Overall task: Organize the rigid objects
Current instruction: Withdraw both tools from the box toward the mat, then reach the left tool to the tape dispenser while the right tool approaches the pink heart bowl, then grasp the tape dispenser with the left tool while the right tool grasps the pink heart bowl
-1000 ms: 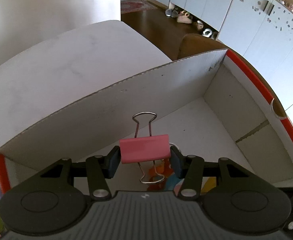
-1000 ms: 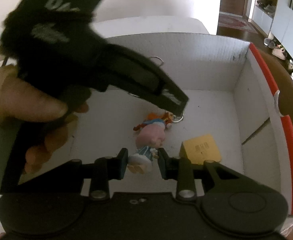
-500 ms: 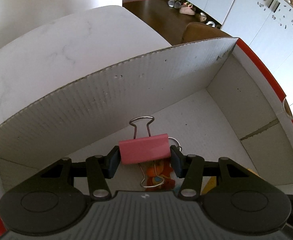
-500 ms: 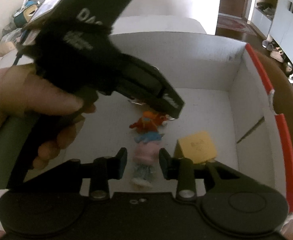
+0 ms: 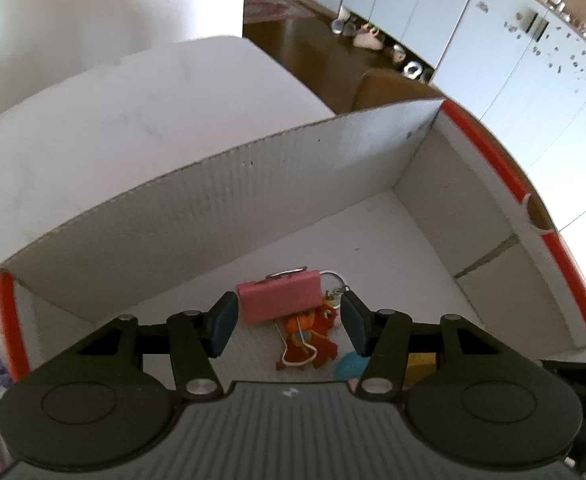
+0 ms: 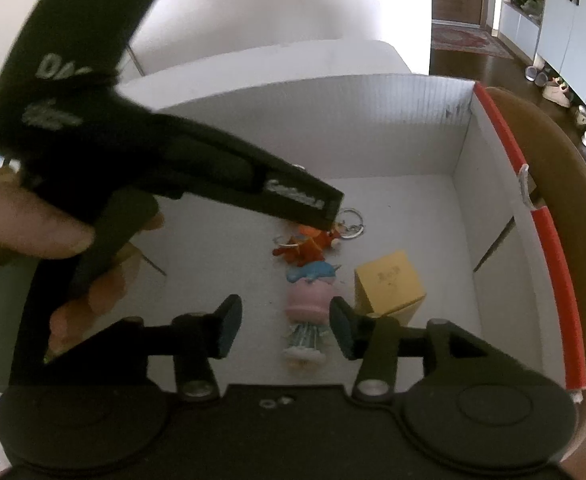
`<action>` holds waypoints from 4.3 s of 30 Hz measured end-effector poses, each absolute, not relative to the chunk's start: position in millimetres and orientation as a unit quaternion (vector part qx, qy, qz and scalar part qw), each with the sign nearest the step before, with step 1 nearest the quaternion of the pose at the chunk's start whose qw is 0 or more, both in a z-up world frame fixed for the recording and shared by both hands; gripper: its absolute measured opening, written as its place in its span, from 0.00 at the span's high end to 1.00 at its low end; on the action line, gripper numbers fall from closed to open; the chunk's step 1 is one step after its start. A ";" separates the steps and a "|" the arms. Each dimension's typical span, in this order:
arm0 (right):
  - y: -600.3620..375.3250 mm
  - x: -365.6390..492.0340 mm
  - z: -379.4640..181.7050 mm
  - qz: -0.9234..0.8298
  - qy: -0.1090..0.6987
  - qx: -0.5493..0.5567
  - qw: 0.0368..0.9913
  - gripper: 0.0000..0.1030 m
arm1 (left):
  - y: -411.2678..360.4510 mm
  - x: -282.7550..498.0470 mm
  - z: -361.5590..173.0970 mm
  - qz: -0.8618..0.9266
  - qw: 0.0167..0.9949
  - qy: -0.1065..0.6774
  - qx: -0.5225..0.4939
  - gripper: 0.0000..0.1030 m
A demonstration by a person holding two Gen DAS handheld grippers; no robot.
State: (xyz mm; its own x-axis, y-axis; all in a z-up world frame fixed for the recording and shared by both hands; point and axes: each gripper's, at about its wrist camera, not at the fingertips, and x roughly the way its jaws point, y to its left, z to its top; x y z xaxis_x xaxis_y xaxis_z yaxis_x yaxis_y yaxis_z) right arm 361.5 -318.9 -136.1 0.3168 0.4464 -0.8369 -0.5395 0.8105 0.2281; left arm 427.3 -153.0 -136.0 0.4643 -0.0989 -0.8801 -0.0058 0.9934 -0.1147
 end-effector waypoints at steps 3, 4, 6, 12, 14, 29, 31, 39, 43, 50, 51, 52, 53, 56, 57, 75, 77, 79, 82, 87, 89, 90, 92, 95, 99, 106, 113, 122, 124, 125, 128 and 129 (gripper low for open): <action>-320.6 357.9 -130.2 0.308 0.492 -0.041 0.813 0.48 | -155.0 422.2 -125.3 -0.030 0.863 0.502 -0.053 0.46; -321.3 356.5 -127.6 0.309 0.489 -0.038 0.815 0.47 | -154.2 418.2 -120.8 -0.031 0.865 0.497 -0.055 0.46; -322.6 352.8 -120.9 0.311 0.481 -0.034 0.819 0.45 | -152.0 409.8 -111.8 -0.034 0.870 0.488 -0.060 0.46; -321.4 342.9 -101.9 0.310 0.461 -0.030 0.831 0.39 | -143.4 380.5 -87.1 -0.044 0.886 0.457 -0.067 0.46; -321.0 338.6 -96.0 0.308 0.456 -0.025 0.835 0.38 | -137.2 371.2 -79.3 -0.048 0.890 0.448 -0.068 0.46; -300.4 289.1 -57.5 0.273 0.389 -0.007 0.880 0.16 | -77.2 291.5 -38.1 -0.063 0.919 0.385 -0.048 0.35; -295.3 281.9 -55.1 0.272 0.385 -0.003 0.882 0.14 | -66.8 282.5 -34.5 -0.066 0.922 0.379 -0.048 0.35; -268.1 252.9 -49.1 0.266 0.355 0.015 0.896 0.05 | -24.4 238.4 -26.2 -0.068 0.929 0.361 -0.036 0.26; -251.2 240.4 -47.2 0.274 0.344 0.021 0.898 0.02 | 2.1 218.8 -25.6 -0.061 0.932 0.355 -0.042 0.19; -215.3 226.1 -52.4 0.293 0.346 0.026 0.891 0.01 | 50.7 188.9 -33.6 -0.042 0.933 0.355 -0.035 0.19; -211.1 224.5 -53.5 0.295 0.347 0.026 0.890 0.01 | 58.3 185.3 -35.0 -0.039 0.933 0.356 -0.036 0.19; -205.9 222.7 -54.8 0.297 0.348 0.024 0.889 0.01 | 64.6 181.8 -37.6 -0.037 0.933 0.357 -0.037 0.19; -201.2 221.6 -56.0 0.297 0.349 0.022 0.889 0.01 | 69.7 178.5 -40.0 -0.035 0.933 0.357 -0.035 0.19; -187.2 219.4 -61.3 0.297 0.354 0.019 0.887 0.01 | 83.0 168.8 -50.2 -0.029 0.932 0.360 -0.033 0.19; -184.0 218.5 -63.1 0.297 0.356 0.019 0.886 0.01 | 86.0 166.5 -54.2 -0.029 0.931 0.362 -0.034 0.19; -107.2 221.0 -113.0 0.312 0.402 -0.029 0.860 0.01 | 103.0 137.4 -142.8 -0.028 0.910 0.412 -0.039 0.19; -98.4 222.6 -118.6 0.317 0.408 -0.036 0.855 0.01 | 105.6 136.9 -152.2 -0.020 0.909 0.415 -0.044 0.19; -87.1 223.8 -123.8 0.322 0.411 -0.046 0.851 0.01 | 108.4 137.7 -160.5 -0.014 0.906 0.420 -0.057 0.19; -67.5 228.9 -132.0 0.328 0.414 -0.062 0.847 0.01 | 108.9 139.3 -169.4 -0.007 0.905 0.420 -0.065 0.19; -41.0 238.7 -147.1 0.326 0.428 -0.077 0.840 0.01 | 107.0 143.6 -178.2 0.000 0.906 0.417 -0.066 0.19; -35.0 242.0 -151.9 0.326 0.435 -0.076 0.836 0.01 | 107.2 145.5 -180.7 0.001 0.906 0.417 -0.066 0.19; -32.3 243.5 -154.0 0.326 0.438 -0.077 0.834 0.01 | 107.2 145.4 -180.3 0.002 0.906 0.418 -0.067 0.19; -28.0 245.8 -158.9 0.325 0.443 -0.081 0.832 0.01 | 107.2 146.6 -182.5 0.002 0.906 0.418 -0.069 0.19; -22.4 249.7 -166.3 0.323 0.456 -0.078 0.826 0.03 | 105.5 146.6 -184.6 0.000 0.907 0.415 -0.063 0.19; -19.9 255.0 -174.0 0.314 0.474 -0.064 0.820 0.06 | 100.9 146.4 -186.8 -0.001 0.910 0.411 -0.046 0.19; -19.3 257.1 -177.9 0.308 0.481 -0.067 0.818 0.13 | 89.1 142.8 -189.2 0.002 0.914 0.404 -0.018 0.28; -20.7 257.4 -179.2 0.301 0.485 -0.067 0.818 0.27 | 78.7 137.9 -189.0 0.013 0.916 0.400 0.005 0.52; -28.7 251.2 -175.6 0.304 0.480 -0.062 0.820 0.28 | 74.5 134.7 -189.3 0.014 0.916 0.401 0.001 0.52; -32.7 248.0 -171.9 0.307 0.479 -0.058 0.820 0.28 | 73.3 133.6 -189.4 0.014 0.916 0.402 0.001 0.52; -34.8 246.1 -169.7 0.307 0.477 -0.058 0.821 0.28 | 72.8 133.1 -189.3 0.014 0.915 0.402 0.001 0.52; -43.1 242.1 -162.5 0.308 0.475 -0.054 0.823 0.28 | 71.8 131.0 -189.1 0.013 0.915 0.404 -0.006 0.52; -44.9 242.3 -159.9 0.307 0.474 -0.052 0.824 0.28 | 71.5 130.1 -188.9 0.013 0.914 0.405 -0.009 0.52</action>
